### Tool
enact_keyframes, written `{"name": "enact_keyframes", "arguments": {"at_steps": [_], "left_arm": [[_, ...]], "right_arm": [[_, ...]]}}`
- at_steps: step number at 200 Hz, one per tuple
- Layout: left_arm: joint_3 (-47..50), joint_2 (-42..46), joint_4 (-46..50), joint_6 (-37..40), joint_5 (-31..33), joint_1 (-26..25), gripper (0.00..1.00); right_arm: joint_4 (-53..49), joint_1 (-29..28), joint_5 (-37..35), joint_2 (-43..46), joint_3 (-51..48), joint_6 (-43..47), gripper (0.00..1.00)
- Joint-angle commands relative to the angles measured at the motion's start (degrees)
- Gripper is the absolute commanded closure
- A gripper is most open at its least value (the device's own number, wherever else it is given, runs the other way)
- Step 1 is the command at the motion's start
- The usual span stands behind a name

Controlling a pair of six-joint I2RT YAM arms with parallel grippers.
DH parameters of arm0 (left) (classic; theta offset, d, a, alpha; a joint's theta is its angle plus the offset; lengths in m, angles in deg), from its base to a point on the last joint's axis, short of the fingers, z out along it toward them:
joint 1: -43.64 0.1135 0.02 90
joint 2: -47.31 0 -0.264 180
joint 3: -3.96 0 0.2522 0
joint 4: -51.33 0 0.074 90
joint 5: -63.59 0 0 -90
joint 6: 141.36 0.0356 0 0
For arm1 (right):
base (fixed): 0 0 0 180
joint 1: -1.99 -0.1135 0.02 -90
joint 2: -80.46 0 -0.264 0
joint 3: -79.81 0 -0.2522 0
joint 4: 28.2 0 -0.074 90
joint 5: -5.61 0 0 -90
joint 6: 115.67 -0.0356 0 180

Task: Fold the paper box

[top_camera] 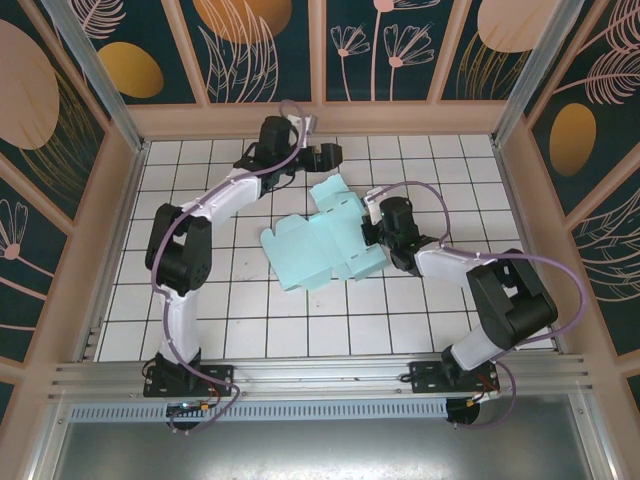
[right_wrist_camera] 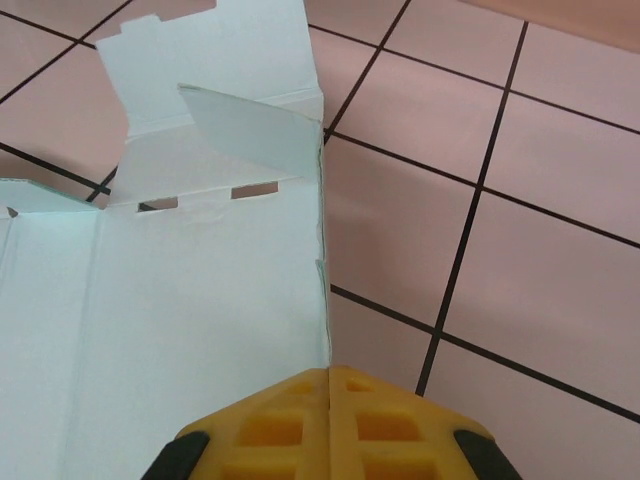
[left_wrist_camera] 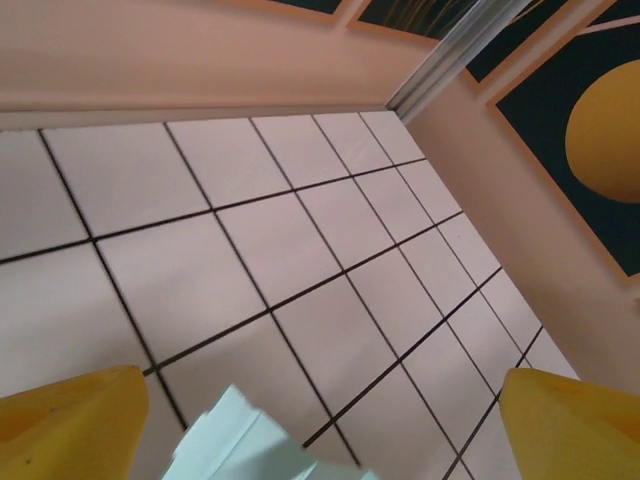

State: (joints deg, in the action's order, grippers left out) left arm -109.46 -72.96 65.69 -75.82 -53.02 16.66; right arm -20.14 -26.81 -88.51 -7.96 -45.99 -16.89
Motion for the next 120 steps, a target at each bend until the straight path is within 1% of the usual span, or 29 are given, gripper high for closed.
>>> {"name": "enact_keyframes", "arguments": {"at_steps": [1, 29, 64, 93, 120], "left_arm": [[-5.02, -3.71, 10.81, 5.47, -1.40, -2.40, 0.23], [-7.71, -6.38, 14.58, 6.93, -1.16, -3.40, 0.36], [-8.23, -8.36, 16.33, 7.25, -2.92, -3.96, 0.44], [-6.79, -8.45, 15.90, 6.26, -5.31, -4.22, 0.45], [-2.92, -6.58, 10.74, 3.33, -9.19, -4.42, 0.44]], "right_arm": [[3.72, 0.33, 0.96, 1.39, -0.08, 1.05, 1.00], [3.18, 0.32, 1.20, 0.76, 0.64, 0.66, 1.00], [1.36, 0.32, 1.09, -0.88, 2.29, 0.62, 1.00], [0.94, 0.32, 0.45, -1.75, 3.12, 0.39, 1.00], [0.52, 0.32, 0.08, -2.29, 3.79, 0.36, 1.00]]}}
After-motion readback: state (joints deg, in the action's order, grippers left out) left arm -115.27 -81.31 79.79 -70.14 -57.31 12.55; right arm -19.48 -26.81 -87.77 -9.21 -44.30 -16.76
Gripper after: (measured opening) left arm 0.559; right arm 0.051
